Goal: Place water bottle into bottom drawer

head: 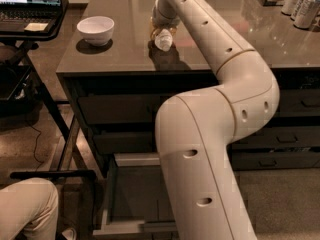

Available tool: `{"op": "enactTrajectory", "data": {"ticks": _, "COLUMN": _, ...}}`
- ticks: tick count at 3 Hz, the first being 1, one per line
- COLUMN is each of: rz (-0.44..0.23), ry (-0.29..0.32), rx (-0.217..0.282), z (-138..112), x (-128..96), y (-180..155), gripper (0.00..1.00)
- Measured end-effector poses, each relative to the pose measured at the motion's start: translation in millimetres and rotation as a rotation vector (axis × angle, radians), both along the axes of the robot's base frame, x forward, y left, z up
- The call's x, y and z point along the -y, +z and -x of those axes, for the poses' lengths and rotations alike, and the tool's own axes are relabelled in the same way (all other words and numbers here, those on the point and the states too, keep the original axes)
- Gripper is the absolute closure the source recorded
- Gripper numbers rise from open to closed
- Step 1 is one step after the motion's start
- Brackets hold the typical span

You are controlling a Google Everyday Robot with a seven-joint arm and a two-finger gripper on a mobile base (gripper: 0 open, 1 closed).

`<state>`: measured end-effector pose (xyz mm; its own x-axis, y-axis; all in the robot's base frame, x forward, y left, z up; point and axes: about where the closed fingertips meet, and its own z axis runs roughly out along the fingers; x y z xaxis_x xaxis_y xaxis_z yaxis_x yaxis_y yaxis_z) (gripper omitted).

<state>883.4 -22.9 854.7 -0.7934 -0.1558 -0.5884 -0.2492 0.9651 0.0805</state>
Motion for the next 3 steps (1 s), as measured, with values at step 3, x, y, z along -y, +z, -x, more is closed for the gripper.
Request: {"op": "enactTrajectory", "data": {"ticks": 3, "rz": -0.017, "ry": 0.009, "rx": 0.011, "z": 7.1, "x": 5.6, "y": 4.6, "gripper": 1.00}}
